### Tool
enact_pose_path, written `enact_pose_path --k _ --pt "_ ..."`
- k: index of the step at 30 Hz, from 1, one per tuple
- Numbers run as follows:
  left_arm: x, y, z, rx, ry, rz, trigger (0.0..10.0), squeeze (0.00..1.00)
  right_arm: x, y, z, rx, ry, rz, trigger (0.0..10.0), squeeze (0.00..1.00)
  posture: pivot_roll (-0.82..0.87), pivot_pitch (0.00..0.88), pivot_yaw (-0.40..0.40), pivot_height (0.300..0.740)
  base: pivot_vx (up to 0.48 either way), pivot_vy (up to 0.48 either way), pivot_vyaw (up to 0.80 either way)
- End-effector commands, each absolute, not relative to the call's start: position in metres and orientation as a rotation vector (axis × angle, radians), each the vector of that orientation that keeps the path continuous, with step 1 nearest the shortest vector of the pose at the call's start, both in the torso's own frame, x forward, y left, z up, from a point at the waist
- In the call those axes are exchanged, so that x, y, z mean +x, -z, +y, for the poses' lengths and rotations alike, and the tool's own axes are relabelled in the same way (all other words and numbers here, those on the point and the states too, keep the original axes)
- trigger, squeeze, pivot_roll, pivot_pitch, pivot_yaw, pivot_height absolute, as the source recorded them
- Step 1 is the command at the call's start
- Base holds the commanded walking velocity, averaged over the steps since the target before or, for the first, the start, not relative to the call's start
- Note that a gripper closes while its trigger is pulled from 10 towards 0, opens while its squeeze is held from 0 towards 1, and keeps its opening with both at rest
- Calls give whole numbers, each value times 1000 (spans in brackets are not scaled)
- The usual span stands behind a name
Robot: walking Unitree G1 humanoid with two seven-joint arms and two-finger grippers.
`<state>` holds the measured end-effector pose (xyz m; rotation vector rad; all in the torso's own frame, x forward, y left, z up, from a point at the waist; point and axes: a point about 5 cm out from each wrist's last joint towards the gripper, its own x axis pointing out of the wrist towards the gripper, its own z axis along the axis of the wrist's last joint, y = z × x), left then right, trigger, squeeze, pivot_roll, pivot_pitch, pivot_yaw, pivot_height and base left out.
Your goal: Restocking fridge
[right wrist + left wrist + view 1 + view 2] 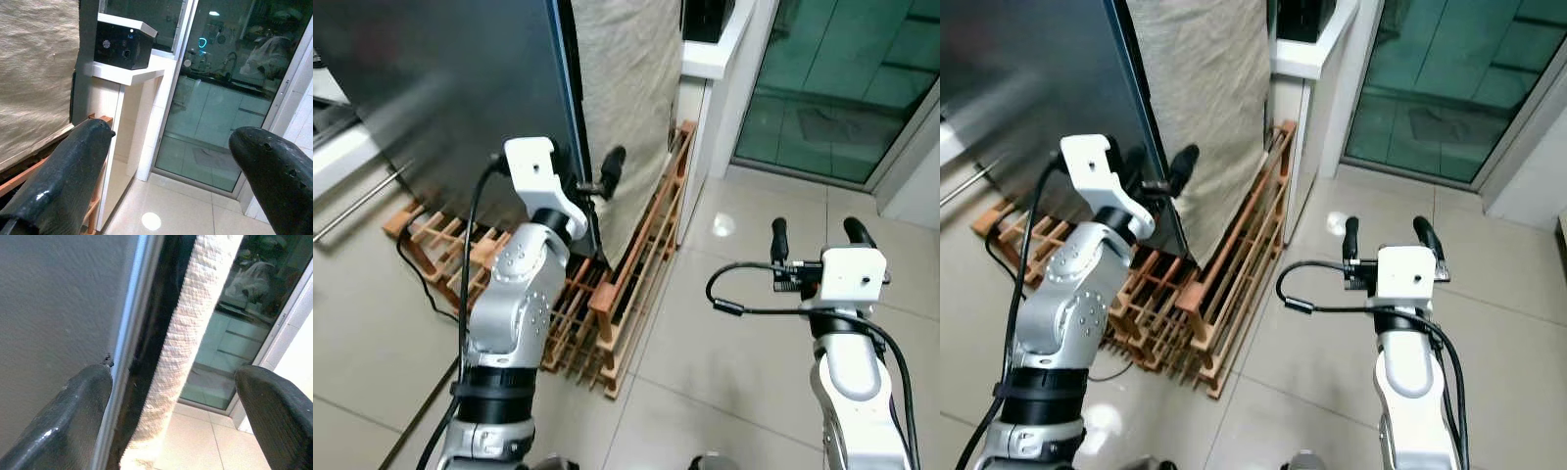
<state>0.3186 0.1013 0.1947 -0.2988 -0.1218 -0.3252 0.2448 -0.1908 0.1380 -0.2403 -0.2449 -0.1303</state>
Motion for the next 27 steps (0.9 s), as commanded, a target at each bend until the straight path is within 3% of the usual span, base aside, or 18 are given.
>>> enact_pose_path --k 1,11,21,27 --pt "317 -199 99 -304 346 -132 10000 0 245 -136 -191 -235 128 -232 10000 0 -207 67 55 740 0 0 0" --pt "319 -197 96 -307 354 -115 10000 0 247 -136 -191 -237 126 -232 10000 0 -205 62 56 740 0 0 0" --pt "349 -201 59 -351 430 -93 10000 0 253 -141 -189 -228 127 -255 10000 0 -218 66 59 740 0 0 0" --pt "350 -207 38 -392 532 -106 10000 0 252 -143 -188 -222 135 -259 10000 0 -230 78 64 740 0 0 0"
